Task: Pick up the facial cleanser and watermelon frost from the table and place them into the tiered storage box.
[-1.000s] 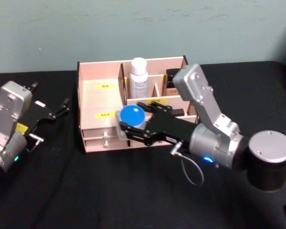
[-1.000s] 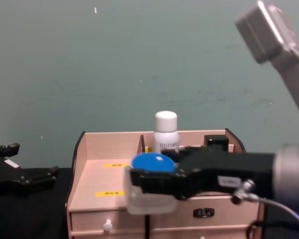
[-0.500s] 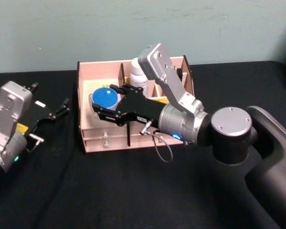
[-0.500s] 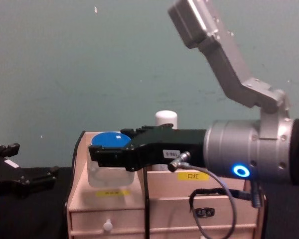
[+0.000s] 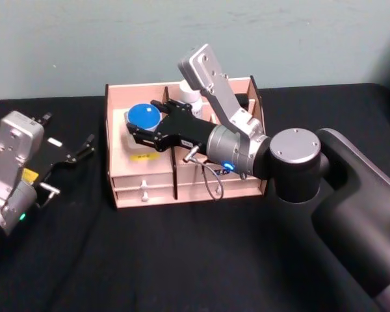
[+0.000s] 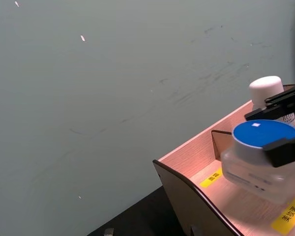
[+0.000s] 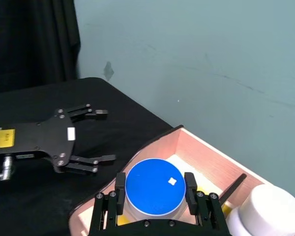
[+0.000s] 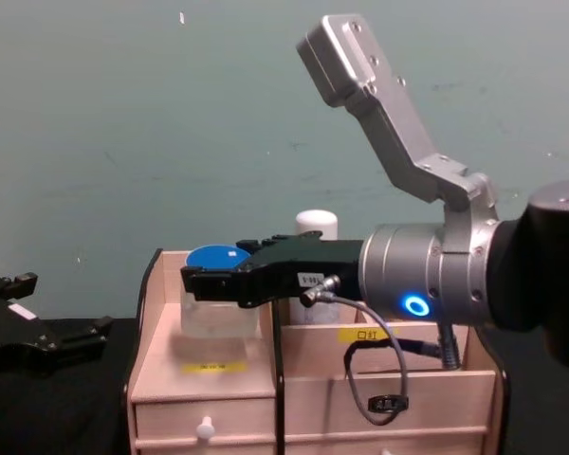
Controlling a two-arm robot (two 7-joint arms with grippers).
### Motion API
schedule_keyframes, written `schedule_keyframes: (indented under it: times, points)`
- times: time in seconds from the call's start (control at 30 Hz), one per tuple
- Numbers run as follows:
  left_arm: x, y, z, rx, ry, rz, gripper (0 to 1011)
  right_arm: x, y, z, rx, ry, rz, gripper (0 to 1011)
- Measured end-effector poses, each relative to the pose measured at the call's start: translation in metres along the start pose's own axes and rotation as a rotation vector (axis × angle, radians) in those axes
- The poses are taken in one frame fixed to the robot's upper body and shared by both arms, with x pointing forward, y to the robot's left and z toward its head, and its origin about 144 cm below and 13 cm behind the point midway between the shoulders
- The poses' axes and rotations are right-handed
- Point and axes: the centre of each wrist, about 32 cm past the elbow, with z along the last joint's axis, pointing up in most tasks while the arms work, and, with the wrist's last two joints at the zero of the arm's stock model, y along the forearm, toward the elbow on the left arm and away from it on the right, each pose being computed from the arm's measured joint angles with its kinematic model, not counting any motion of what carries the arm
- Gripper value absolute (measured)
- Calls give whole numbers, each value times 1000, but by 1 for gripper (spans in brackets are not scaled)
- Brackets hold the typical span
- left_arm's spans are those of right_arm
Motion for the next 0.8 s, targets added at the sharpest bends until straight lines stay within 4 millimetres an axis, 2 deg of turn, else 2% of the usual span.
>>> schedule_keyframes:
  times: [0.37,0.8]
  points:
    - [0,0,0,0,0,0,1010,9,20,-10,-16,15,-11,718]
    - [0,0,0,0,0,0,1010,8,26,-12,-27,14,5,718]
